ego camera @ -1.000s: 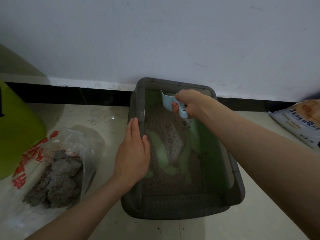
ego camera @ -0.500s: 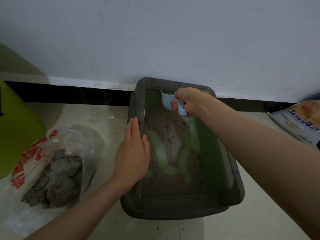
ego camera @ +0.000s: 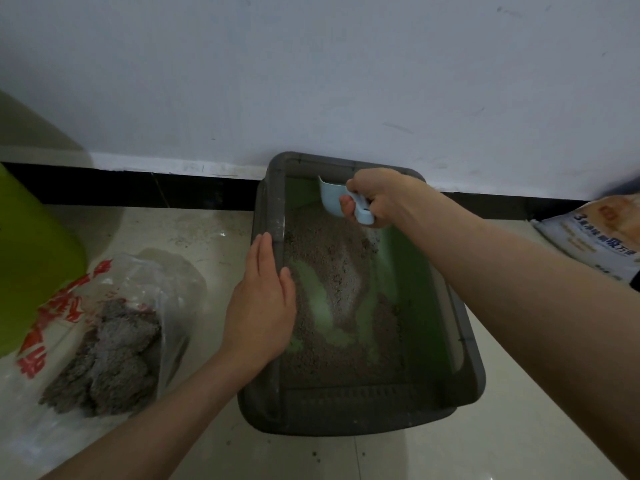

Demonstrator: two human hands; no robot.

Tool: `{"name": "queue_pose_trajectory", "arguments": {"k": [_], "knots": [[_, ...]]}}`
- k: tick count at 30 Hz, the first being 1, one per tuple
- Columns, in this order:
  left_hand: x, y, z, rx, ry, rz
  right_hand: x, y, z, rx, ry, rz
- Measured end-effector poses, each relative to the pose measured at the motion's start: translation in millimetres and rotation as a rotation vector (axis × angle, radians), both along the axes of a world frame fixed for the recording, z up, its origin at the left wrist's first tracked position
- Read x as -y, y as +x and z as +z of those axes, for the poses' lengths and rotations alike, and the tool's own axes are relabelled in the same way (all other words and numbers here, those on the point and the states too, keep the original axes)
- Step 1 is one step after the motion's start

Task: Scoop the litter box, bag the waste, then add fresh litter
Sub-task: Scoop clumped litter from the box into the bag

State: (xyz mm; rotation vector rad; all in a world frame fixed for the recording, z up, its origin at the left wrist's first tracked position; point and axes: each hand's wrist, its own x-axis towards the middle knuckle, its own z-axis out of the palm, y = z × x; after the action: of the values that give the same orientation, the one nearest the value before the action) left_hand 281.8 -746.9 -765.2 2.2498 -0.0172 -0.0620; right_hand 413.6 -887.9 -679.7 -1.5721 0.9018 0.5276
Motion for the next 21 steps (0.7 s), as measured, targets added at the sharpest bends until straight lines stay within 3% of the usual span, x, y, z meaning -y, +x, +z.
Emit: {"name": "queue_pose_trajectory", "arguments": {"k": [16,21], "knots": [[0,0,0,-0.001,0.008,0.000,2,12,8,-0.033,0.039,-0.065],[-1,0,0,-0.003,0.019,-0.002,-2,-3,-1,0.058,0.010,-0.049]]}}
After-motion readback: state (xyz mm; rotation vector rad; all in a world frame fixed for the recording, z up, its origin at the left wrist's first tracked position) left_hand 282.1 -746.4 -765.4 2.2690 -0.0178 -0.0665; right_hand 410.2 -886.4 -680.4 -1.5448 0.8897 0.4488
